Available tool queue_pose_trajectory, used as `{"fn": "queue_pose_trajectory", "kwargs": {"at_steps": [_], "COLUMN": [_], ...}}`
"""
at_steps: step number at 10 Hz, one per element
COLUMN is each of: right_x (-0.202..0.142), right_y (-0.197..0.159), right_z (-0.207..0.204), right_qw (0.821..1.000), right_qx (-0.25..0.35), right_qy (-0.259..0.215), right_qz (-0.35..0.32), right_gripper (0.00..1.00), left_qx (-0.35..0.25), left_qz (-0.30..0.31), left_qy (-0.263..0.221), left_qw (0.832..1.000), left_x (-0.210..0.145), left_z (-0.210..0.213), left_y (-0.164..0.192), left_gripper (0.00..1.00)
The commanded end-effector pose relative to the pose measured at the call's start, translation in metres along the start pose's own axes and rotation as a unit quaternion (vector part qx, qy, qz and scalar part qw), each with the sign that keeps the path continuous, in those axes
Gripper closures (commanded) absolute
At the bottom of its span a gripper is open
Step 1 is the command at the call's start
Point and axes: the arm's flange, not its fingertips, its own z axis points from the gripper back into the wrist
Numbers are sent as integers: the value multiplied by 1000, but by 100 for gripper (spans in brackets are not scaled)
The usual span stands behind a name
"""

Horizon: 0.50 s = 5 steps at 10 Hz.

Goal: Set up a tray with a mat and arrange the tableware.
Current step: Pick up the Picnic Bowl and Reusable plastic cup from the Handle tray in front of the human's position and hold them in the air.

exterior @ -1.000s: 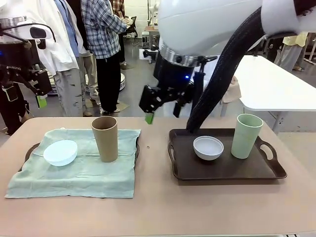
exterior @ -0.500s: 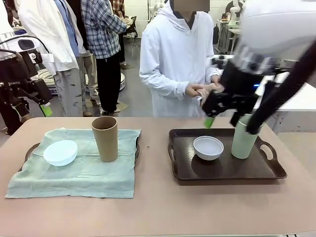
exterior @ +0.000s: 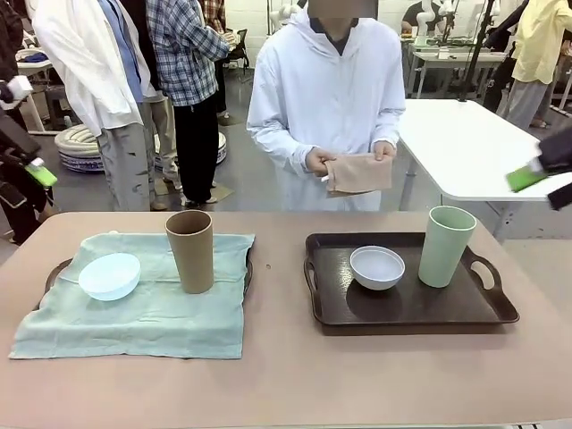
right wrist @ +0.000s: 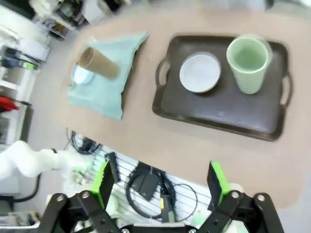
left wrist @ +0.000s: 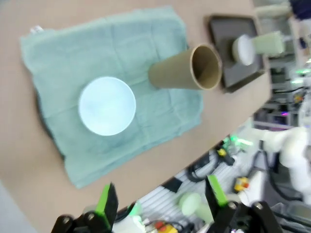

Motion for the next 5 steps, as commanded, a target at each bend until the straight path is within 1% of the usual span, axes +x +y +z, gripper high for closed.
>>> {"fn": "queue_pose_trajectory", "kwargs": {"at_steps": [1,4,5], "right_x": [-31,-55,-58], "right_y": [-42,-102,-113], "right_z": [7,36,41], "right_qw": [998,986,983], "right_qx": [54,108,118], "right_qy": [-27,-80,-78], "right_qz": [-31,-103,-117], "right_gripper": [0,0,0], "left_qx": [-55,-89,-99], "left_qz": [5,34,40], "left_qy": [-18,-17,-8], "left_qw": [998,995,994], "left_x": [-21,-36,-36], "left_z": [-2,-1,-6], "left_y": [18,58,66], "left_gripper": [5,5,5]}}
